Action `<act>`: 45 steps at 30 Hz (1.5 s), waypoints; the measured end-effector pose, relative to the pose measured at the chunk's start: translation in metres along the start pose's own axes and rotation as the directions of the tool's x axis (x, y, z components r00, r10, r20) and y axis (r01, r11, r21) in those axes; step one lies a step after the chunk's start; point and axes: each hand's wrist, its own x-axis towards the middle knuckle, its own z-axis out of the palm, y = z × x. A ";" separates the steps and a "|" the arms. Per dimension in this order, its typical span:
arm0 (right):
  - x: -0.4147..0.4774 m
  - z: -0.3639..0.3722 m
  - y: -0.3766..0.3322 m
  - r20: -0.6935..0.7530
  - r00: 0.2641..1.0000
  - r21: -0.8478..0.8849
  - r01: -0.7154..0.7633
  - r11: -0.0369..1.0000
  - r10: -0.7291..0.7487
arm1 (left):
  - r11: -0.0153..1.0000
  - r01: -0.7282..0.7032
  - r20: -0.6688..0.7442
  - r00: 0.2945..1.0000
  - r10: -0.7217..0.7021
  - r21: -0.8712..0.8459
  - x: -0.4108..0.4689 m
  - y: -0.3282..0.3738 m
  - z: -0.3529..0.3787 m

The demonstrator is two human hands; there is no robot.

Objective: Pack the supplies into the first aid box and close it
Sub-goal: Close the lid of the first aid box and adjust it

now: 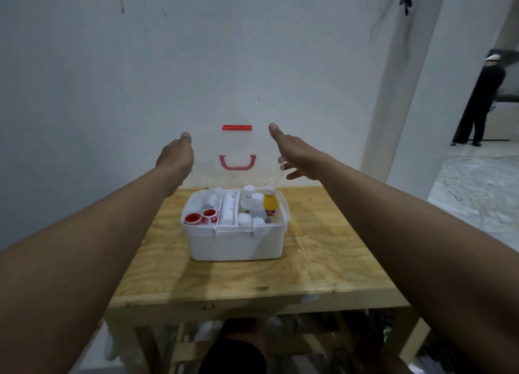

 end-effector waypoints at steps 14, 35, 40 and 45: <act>-0.066 0.012 0.033 0.011 0.968 -0.264 0.246 0.933 -0.253 | 0.979 -0.139 -0.001 0.990 0.141 0.151 -0.080 -0.034 -0.010; -0.101 0.046 0.041 0.010 0.985 -0.415 0.161 0.895 -0.172 | 0.929 -0.288 0.247 0.941 0.230 0.232 -0.107 -0.075 -0.027; -0.103 0.052 0.047 0.015 0.979 -0.476 0.188 0.859 -0.205 | 0.897 -0.353 0.240 0.925 0.293 0.267 -0.118 -0.075 -0.021; -0.105 0.055 0.057 0.016 0.969 -0.503 0.222 0.835 -0.248 | 0.839 -0.401 0.213 0.914 0.344 0.367 -0.126 -0.079 -0.021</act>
